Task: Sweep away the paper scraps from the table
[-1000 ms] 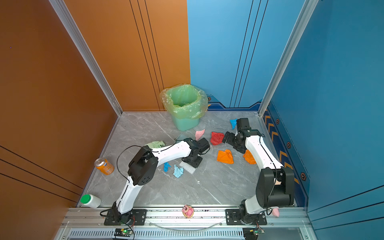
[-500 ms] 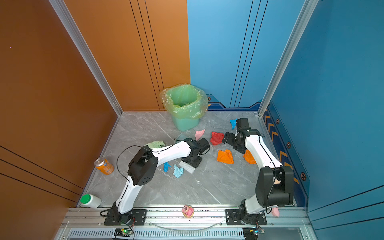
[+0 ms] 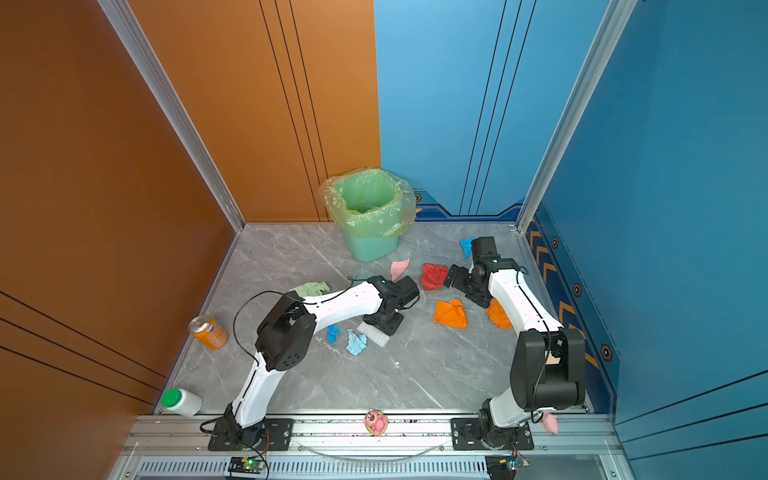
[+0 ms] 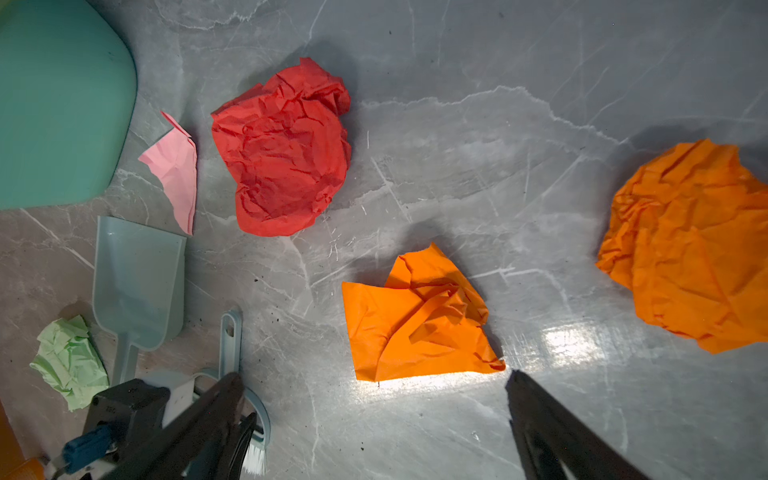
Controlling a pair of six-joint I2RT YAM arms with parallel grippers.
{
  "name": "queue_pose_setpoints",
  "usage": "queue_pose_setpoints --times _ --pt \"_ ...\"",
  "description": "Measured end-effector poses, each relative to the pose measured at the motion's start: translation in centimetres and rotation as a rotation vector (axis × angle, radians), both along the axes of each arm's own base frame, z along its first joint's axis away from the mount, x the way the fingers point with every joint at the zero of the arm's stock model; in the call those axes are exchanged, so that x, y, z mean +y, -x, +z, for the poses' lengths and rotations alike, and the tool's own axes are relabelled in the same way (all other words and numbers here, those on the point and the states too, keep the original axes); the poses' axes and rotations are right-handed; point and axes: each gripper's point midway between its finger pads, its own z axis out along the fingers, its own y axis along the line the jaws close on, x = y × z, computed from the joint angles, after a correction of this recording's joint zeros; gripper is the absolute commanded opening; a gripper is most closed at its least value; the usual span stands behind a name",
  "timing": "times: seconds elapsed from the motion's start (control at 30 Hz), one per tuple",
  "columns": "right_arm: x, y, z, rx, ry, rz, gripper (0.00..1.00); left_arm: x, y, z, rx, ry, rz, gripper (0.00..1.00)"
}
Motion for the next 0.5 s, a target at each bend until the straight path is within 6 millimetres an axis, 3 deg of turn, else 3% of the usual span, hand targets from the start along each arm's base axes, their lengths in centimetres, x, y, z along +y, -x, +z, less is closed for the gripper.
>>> queue_pose_setpoints --times 0.5 --pt "0.21 0.01 -0.12 0.003 0.0 0.006 1.0 0.54 -0.09 0.06 -0.009 -0.027 0.002 0.52"
